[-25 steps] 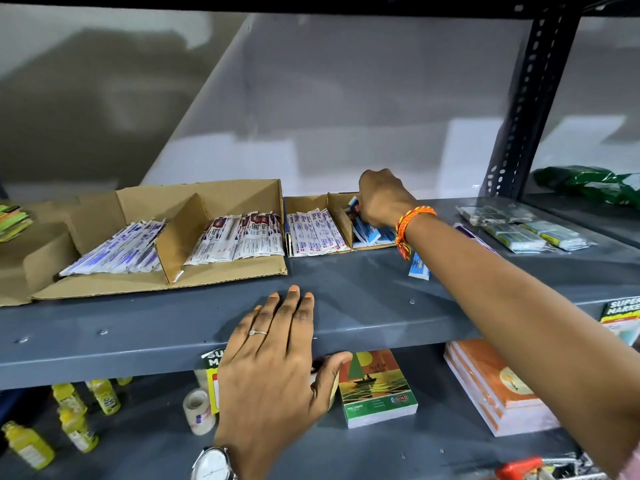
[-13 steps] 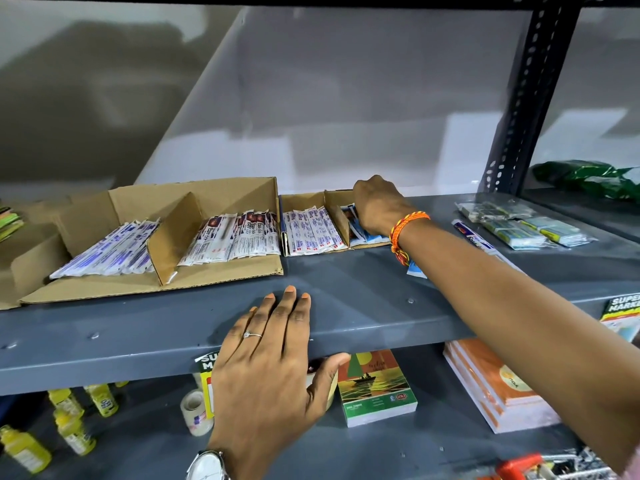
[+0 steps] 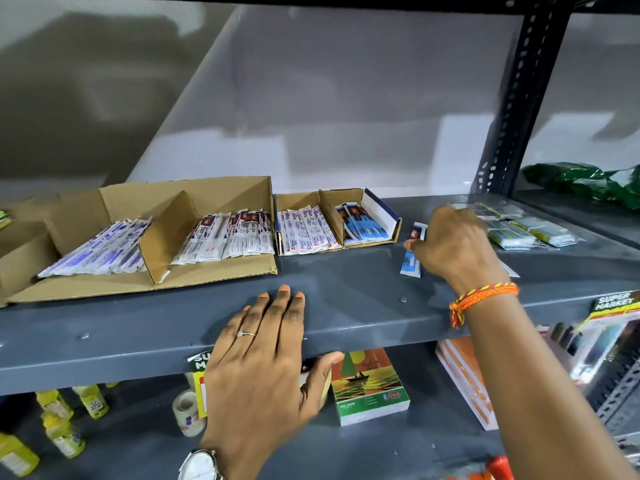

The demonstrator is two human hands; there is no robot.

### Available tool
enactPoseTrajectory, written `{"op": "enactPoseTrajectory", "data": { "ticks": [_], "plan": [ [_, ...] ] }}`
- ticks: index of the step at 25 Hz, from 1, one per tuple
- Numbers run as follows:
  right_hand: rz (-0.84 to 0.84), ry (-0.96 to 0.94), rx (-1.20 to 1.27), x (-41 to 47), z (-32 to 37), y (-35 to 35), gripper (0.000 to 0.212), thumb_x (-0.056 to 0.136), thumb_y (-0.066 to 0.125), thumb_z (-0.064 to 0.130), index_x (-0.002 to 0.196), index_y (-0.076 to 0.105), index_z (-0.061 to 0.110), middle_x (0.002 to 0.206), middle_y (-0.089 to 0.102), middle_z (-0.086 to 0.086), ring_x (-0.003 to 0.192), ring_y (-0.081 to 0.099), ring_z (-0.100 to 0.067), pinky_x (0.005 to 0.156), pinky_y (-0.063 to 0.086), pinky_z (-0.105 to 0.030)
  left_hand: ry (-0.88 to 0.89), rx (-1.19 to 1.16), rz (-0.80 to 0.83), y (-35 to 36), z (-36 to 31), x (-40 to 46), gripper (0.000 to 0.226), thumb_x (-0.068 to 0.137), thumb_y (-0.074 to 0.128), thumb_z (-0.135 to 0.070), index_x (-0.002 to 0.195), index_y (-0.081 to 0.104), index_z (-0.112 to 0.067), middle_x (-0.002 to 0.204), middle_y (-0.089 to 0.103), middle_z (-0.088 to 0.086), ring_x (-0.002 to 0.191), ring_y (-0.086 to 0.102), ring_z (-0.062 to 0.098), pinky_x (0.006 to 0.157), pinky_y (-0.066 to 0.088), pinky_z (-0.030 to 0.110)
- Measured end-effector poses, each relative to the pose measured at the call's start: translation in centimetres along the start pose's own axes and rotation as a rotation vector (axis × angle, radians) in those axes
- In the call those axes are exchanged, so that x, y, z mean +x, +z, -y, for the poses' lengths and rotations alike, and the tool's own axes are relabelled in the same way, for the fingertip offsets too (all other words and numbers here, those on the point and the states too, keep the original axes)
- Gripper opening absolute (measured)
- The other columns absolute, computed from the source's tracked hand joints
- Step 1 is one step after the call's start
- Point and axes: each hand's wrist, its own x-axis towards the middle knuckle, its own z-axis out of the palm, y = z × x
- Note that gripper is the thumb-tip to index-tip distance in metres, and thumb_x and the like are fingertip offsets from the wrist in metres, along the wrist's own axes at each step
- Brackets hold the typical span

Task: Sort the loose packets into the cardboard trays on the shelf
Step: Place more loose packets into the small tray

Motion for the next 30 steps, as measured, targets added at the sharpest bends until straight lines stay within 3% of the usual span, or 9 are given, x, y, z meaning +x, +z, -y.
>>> {"op": "enactPoseTrajectory", "data": {
  "ticks": [7, 11, 15, 18, 21, 24, 27, 30],
  "plan": [
    [-0.08, 0.084, -0.016, -0.3, 0.5, 1.3, 0.027, 0.079, 0.067, 0.006, 0.103, 0.059, -0.003, 0.109, 0.062, -0.03, 0.102, 0.059, -0.044, 0.079, 0.047, -0.036, -0.016, -0.002, 0.026, -0.7, -0.4, 0.2, 0.071, 0.094, 0.045, -0.064, 0.134, 0.063, -0.008, 0.138, 0.066, 0.011, 0.126, 0.063, 0.032, 0.105, 0.046, 0.046],
    [-0.082, 0.116, 0.0, -0.1, 1.0, 1.1, 0.029, 0.078, 0.071, 0.009, 0.102, 0.059, -0.001, 0.109, 0.064, -0.027, 0.103, 0.061, -0.042, 0.076, 0.043, -0.034, -0.013, 0.003, 0.035, -0.8, -0.4, 0.2, 0.071, 0.092, 0.049, -0.064, 0.134, 0.063, -0.008, 0.138, 0.066, 0.011, 0.126, 0.063, 0.031, 0.104, 0.047, 0.045],
    [-0.151, 0.196, 0.016, -0.8, 1.3, 0.9, 0.032, 0.08, 0.071, 0.008, 0.109, 0.059, 0.001, 0.114, 0.063, -0.025, 0.109, 0.059, -0.046, 0.082, 0.051, -0.041, -0.017, 0.011, 0.045, -0.7, -0.3, 0.2, 0.072, 0.094, 0.047, -0.065, 0.136, 0.062, -0.008, 0.139, 0.065, 0.011, 0.127, 0.062, 0.031, 0.105, 0.046, 0.045],
    [-0.2, 0.264, 0.063, -1.3, 1.3, 0.4, 0.034, 0.078, 0.075, 0.014, 0.108, 0.063, 0.004, 0.112, 0.064, -0.024, 0.108, 0.059, -0.048, 0.076, 0.048, -0.041, -0.014, 0.013, 0.053, -0.6, -0.3, 0.2, 0.072, 0.094, 0.045, -0.065, 0.136, 0.061, -0.009, 0.14, 0.065, 0.011, 0.128, 0.062, 0.031, 0.106, 0.044, 0.045],
    [-0.267, 0.271, 0.252, -1.5, 0.8, 0.1, 0.021, 0.073, 0.072, 0.012, 0.094, 0.071, 0.009, 0.1, 0.069, -0.021, 0.098, 0.062, -0.046, 0.07, 0.041, -0.036, -0.016, 0.016, 0.076, -0.6, -0.2, 0.2, 0.073, 0.094, 0.045, -0.066, 0.138, 0.06, -0.009, 0.141, 0.064, 0.011, 0.129, 0.06, 0.031, 0.108, 0.042, 0.045],
    [-0.268, 0.232, 0.528, -2.0, 0.5, 0.2, 0.016, 0.072, 0.065, 0.006, 0.082, 0.075, 0.014, 0.083, 0.074, -0.011, 0.088, 0.067, -0.036, 0.076, 0.053, -0.035, -0.02, 0.017, 0.094, -0.7, -0.2, 0.2, 0.074, 0.095, 0.042, -0.066, 0.139, 0.059, -0.009, 0.142, 0.063, 0.012, 0.13, 0.06, 0.031, 0.108, 0.043, 0.045],
    [-0.179, 0.247, 0.839, -2.7, 0.7, 0.8, 0.02, 0.078, 0.071, 0.002, 0.094, 0.076, 0.012, 0.086, 0.075, -0.006, 0.078, 0.068, -0.019, 0.079, 0.059, -0.037, -0.024, 0.016, 0.103, -0.8, -0.3, 0.2, 0.074, 0.095, 0.04, -0.065, 0.138, 0.059, -0.009, 0.141, 0.064, 0.012, 0.13, 0.06, 0.032, 0.107, 0.044, 0.046],
    [-0.057, 0.25, 1.127, -3.4, 1.2, 1.0, 0.029, 0.084, 0.072, -0.003, 0.11, 0.07, 0.01, 0.097, 0.073, -0.011, 0.087, 0.07, -0.023, 0.085, 0.058, -0.04, -0.028, -0.002, 0.108, -0.9, -0.3, 0.3, 0.073, 0.095, 0.042, -0.065, 0.138, 0.06, -0.008, 0.142, 0.063, 0.012, 0.13, 0.06, 0.032, 0.108, 0.046, 0.046]
  ]
}}
